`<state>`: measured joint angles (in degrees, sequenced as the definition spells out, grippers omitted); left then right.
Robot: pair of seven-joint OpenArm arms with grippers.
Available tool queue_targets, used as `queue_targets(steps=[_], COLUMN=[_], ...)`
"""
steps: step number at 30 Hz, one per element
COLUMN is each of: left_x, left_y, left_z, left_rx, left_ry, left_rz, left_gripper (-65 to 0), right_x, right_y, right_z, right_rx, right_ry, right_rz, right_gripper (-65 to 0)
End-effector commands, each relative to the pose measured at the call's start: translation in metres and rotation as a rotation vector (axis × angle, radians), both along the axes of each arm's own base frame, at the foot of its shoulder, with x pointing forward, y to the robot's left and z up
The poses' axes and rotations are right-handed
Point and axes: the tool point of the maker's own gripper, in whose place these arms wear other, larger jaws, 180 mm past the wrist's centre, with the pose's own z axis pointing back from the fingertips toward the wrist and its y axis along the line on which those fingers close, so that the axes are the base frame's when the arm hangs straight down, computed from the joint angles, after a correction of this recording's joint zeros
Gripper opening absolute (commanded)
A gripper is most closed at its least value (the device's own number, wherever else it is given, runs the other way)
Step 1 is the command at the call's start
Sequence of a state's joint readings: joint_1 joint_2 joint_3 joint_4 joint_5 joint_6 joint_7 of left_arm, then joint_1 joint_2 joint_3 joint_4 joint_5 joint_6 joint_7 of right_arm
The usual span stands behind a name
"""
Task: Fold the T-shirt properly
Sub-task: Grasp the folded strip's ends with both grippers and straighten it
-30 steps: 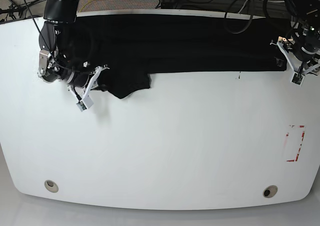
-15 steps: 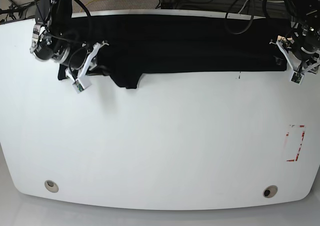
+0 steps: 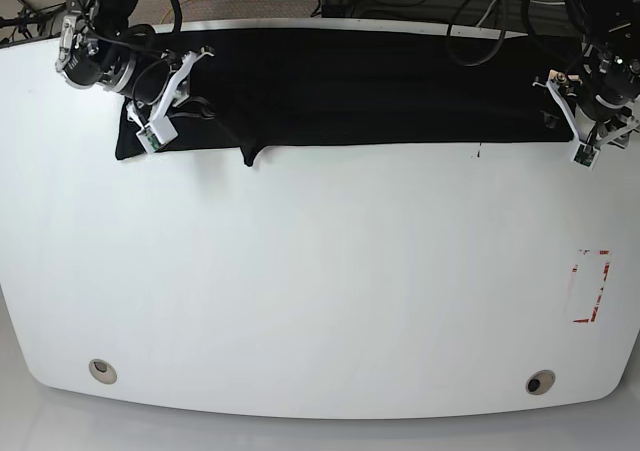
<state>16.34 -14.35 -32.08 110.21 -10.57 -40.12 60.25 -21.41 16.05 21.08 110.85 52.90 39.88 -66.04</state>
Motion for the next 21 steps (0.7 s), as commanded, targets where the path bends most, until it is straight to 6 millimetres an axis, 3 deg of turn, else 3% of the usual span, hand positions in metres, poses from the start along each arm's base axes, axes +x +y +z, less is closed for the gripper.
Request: queue_targets(steps=[1, 8, 18, 21], left_x=[0.006, 0.005, 0.0, 0.0], left_y=[0.002, 0.003, 0.006, 0.007], left_z=[0.01, 0.006, -0.006, -0.007], left_rx=[0.015, 0.008, -0.012, -0.013], left_ry=[-0.033, -0.021, 0.011, 0.013], left_rz=[-0.009, -0.005, 0.012, 0.013], left_gripper=[-22.9, -22.9, -22.9, -22.9], right_x=[-0.005, -0.018, -0.007, -0.005], right_y=[0.001, 0.0, -0.057, -0.061], right_z=[0.005, -0.002, 0.008, 0.01], right_rx=[0.019, 0.017, -0.038, -0.045], right_ry=[-0.011, 0.026, -0.027, -0.033], right_rz=[0.003, -0.004, -0.206, -0.213], right_gripper=[-65.0, -65.0, -65.0, -65.0])
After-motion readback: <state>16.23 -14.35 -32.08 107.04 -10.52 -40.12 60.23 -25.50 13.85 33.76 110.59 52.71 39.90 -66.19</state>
